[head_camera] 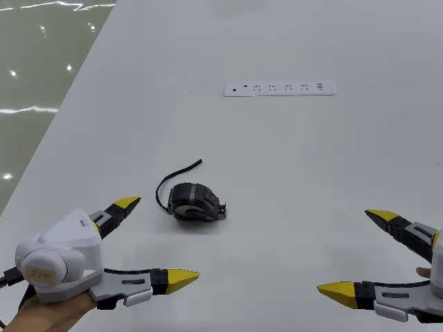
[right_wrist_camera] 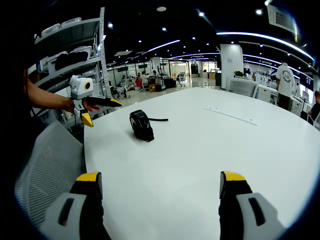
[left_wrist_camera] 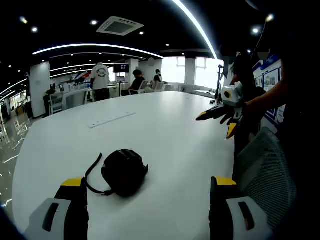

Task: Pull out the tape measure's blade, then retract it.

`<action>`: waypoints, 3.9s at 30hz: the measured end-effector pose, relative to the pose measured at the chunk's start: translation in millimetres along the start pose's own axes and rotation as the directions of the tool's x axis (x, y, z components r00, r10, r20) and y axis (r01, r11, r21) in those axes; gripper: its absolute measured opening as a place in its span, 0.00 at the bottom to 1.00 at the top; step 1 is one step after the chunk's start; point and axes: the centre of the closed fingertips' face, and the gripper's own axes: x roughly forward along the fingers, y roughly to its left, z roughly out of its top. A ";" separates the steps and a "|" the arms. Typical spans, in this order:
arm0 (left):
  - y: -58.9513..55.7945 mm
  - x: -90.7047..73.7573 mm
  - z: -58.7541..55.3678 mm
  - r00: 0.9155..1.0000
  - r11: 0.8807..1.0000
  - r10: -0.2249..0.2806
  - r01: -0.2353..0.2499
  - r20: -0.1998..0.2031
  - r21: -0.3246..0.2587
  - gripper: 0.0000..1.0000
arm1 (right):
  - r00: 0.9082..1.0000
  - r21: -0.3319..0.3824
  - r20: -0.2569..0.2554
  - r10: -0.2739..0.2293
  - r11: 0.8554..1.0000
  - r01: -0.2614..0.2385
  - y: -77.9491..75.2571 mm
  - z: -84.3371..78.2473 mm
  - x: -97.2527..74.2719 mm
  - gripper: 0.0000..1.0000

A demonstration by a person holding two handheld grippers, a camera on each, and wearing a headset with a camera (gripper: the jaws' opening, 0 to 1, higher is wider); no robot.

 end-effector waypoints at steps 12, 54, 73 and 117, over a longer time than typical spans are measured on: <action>-2.3 1.9 2.9 1.000 1.000 0.003 -0.003 0.005 0.003 1.00 | 1.000 -0.003 0.001 0.003 1.000 -0.003 1.3 1.7 1.6 1.00; 18.0 16.6 -7.2 0.991 0.992 -0.080 0.089 -0.107 0.084 0.86 | 0.989 -0.120 -0.056 0.137 0.983 -0.142 -2.5 10.5 28.6 0.89; 29.2 31.2 -10.0 0.977 0.976 -0.140 0.164 -0.162 0.144 0.74 | 0.971 -0.180 -0.100 0.219 0.955 -0.234 -3.6 14.1 59.5 0.77; 52.4 78.1 -35.2 0.885 0.890 -0.237 0.364 -0.400 0.276 0.40 | 0.914 -0.261 -0.155 0.374 0.877 -0.404 16.4 25.1 154.4 0.50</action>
